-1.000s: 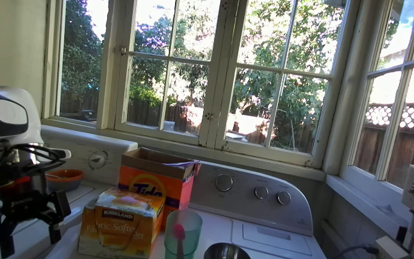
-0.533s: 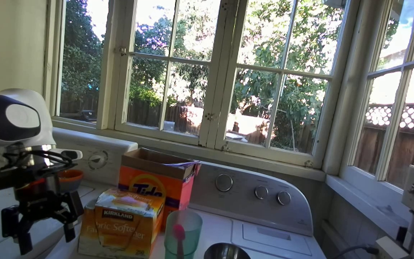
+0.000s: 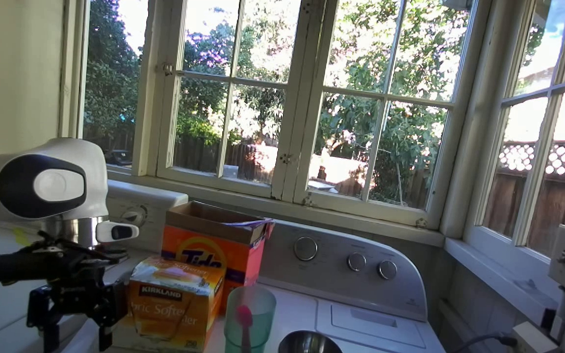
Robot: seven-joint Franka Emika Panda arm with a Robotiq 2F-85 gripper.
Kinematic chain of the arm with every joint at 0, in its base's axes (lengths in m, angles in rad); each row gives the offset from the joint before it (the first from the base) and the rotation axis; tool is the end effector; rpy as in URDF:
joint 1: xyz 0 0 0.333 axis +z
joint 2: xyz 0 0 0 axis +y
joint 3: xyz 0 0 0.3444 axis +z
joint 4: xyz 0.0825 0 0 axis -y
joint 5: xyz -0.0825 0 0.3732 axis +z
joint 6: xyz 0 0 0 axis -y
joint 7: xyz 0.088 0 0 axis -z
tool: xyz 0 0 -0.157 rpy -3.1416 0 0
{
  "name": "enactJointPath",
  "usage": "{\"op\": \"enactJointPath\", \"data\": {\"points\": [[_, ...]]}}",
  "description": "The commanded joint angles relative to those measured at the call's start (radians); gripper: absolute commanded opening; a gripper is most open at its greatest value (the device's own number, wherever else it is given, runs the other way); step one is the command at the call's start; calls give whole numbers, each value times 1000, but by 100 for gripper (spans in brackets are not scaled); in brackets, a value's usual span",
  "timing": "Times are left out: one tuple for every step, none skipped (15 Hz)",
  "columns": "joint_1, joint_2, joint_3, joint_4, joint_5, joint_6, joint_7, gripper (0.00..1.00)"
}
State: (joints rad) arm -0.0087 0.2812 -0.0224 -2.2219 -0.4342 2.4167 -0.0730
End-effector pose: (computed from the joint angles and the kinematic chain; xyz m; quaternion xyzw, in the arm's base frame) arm 0.5397 -0.0331 0.2287 0.9714 0.1879 -0.0498 0.1364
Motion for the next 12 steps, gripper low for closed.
{"op": "enactJointPath", "data": {"points": [[-19, 24, 12, 23, 152, -7, -38, 98], [-19, 26, 9, 26, 176, 1, -29, 99], [-21, 28, 8, 30, 197, 5, -27, 99], [-18, 28, 3, 32, 206, 10, -13, 100], [-18, 28, 2, 34, 218, 15, -6, 100], [-17, 29, 0, 37, 231, 19, 2, 100], [-16, 31, -1, 38, 242, 27, 13, 98], [-15, 33, 0, 39, 253, 36, 18, 98], [-13, 36, 0, 41, 258, 45, 27, 97], [-12, 40, 1, 43, 266, 52, 30, 97], [-11, 45, 1, 44, 272, 59, 35, 96], [-11, 52, 1, 46, 278, 69, 39, 90]]}}
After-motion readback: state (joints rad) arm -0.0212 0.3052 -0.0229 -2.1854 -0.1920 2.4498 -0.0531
